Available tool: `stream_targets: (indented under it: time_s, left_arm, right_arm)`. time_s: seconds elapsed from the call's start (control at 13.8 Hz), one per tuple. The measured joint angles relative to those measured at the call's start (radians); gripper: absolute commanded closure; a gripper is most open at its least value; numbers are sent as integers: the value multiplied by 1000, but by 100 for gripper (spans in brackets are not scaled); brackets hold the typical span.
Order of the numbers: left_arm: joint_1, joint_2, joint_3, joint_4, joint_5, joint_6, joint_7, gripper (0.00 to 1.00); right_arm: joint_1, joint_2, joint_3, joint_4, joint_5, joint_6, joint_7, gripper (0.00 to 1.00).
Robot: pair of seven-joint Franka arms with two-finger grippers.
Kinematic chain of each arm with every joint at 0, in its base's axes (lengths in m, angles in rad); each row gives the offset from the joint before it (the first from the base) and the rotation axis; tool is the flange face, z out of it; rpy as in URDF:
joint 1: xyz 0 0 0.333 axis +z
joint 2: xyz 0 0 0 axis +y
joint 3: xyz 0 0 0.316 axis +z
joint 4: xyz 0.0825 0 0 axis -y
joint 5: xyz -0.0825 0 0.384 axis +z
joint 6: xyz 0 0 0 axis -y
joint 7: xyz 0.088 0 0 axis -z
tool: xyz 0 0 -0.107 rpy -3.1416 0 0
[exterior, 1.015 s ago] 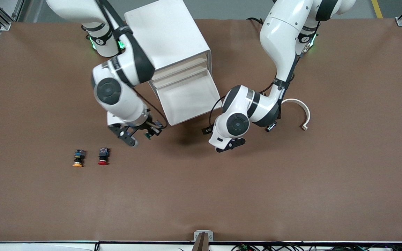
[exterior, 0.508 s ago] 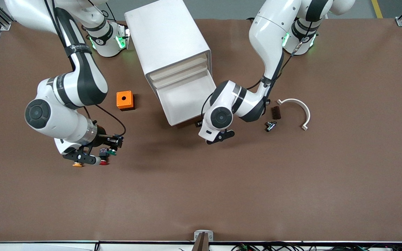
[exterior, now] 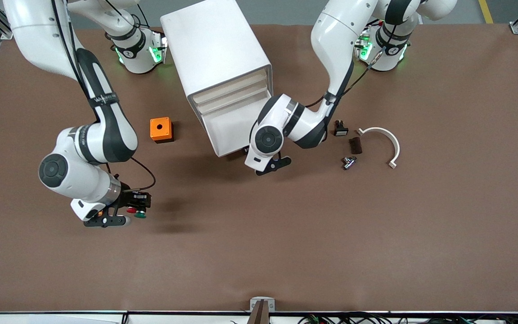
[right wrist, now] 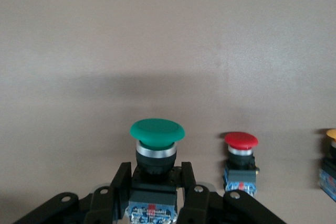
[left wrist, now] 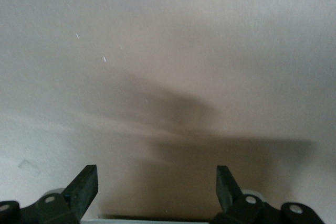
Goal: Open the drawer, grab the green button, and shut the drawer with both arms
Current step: 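Carry the green button toward the red button while the left gripper nears the drawer, then push the drawer shut with the left gripper while the right gripper lowers the button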
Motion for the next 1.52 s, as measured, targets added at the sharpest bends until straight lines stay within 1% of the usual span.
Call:
stream_targets:
  time_s: [0.36,0.58,1.02,1.16,1.31,1.45,1.52]
  left_arm:
    - [-6,0,-59,-12,0,0,-26,1]
    - [-24,1,-73,-19,0,0,-47,1]
    - [-57,5,-111,-27,0,0,-71,1]
    - [-76,7,-115,-30,0,0,-85,1]
    - [-87,8,-120,-34,0,0,-103,1]
    - [-93,9,-124,-49,0,2,-118,1]
    - [-94,12,-124,-56,0,2,-121,1]
  right_arm:
    - [0,76,1,-8,0,48,-1,98]
    - [2,83,4,-34,0,71,-1,97]
    - [12,85,11,-83,0,99,-1,92]
    - [15,85,12,-89,0,100,-1,83]
    - [20,86,14,-91,0,101,0,71]
    - [28,87,14,-93,0,101,3,62]
    - [30,87,14,-93,0,102,4,60]
